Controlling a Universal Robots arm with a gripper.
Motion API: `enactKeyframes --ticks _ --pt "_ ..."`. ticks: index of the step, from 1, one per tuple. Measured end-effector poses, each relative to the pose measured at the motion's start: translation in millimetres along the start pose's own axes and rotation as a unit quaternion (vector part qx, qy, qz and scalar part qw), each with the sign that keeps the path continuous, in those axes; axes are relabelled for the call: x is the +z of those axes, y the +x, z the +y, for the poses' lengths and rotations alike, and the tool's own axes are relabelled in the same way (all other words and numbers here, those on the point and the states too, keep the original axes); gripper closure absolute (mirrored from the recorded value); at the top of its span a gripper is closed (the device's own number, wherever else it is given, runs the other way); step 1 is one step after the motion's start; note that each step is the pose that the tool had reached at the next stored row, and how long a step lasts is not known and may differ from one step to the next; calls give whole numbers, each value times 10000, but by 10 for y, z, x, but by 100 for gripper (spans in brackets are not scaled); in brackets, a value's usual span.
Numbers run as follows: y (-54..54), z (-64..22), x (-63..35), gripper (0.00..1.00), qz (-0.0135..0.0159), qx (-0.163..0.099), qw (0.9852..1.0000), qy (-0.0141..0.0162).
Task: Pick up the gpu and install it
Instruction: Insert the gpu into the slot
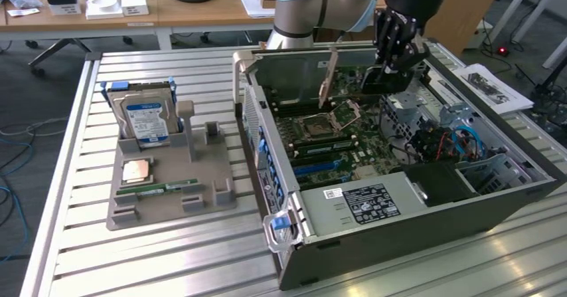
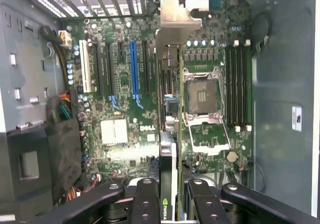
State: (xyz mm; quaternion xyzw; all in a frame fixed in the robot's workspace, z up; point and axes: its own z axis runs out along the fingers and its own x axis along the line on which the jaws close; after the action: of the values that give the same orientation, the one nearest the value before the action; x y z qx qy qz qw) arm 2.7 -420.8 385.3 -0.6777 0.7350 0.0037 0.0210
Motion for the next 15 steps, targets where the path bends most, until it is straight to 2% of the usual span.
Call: enactKeyframes --ticks 3,8,15 --pt "3 45 0 73 -2 0 10000 6" --pt "13 121 7 73 -12 -1 10000 39" --pt "26 158 21 73 -11 -2 10000 43"
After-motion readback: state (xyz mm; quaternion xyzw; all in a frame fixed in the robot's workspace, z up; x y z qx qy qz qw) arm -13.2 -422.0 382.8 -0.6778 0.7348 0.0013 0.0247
